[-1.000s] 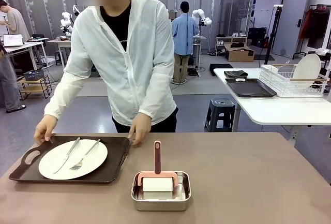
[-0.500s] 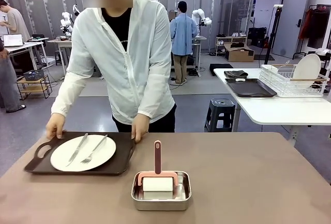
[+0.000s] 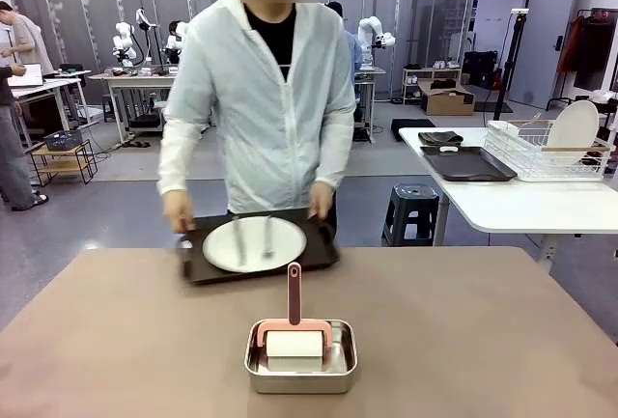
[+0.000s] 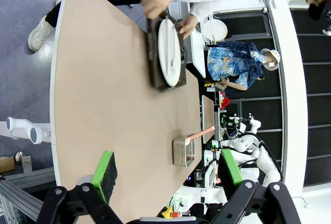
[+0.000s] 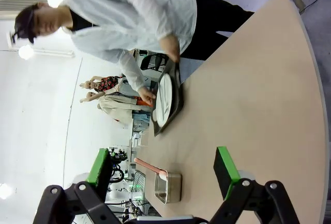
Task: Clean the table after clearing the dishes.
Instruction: When the right (or left) Handle tray is removed, use the right hand (or left hand) to clean the right (or left) side of the table with the Lint Roller.
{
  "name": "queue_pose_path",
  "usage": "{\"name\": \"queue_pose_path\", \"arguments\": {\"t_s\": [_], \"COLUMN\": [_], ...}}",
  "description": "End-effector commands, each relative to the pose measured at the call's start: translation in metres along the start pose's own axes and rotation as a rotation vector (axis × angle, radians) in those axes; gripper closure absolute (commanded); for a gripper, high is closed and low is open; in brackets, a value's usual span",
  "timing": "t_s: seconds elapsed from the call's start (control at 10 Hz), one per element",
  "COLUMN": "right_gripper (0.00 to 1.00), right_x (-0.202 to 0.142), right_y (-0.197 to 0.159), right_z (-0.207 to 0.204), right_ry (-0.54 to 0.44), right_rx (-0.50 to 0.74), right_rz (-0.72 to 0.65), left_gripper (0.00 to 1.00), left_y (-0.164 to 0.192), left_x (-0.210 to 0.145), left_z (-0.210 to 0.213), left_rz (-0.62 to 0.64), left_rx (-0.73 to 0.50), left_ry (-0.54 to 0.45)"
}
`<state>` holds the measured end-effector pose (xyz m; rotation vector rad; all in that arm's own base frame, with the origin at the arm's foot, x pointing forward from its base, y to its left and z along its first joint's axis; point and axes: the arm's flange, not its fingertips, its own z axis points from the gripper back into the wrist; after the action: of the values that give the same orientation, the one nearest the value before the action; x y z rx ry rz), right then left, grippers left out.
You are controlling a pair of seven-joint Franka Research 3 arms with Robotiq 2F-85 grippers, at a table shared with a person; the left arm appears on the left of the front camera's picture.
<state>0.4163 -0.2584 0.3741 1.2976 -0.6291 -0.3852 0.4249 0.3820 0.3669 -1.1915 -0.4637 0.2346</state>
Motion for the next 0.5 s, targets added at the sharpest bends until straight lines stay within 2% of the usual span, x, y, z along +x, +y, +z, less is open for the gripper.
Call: {"name": "queue_pose_path", "arguments": {"t_s": [0.0, 0.2, 0.4], "right_gripper": [0.00, 0.00, 0.00], "right_x": [0.000, 0.000, 0.000], "right_y": [0.002, 0.002, 0.002], "right_z": [0.001, 0.001, 0.001], "right_ry": [0.014, 0.014, 0.014], "right_rx": [0.001, 0.001, 0.001], "right_rz": [0.010, 0.010, 0.010], "left_gripper": [0.00, 0.00, 0.00], "left_y": [0.000, -0.037, -0.106], "left_x": [0.000, 0.006, 0.009], "left_z": [0.000, -0.001, -0.013], "left_rz": [0.000, -0.123, -0.352], "left_rx": [0.000, 0.069, 0.203], "left_ry": [0.000, 0.040, 0.055]}}
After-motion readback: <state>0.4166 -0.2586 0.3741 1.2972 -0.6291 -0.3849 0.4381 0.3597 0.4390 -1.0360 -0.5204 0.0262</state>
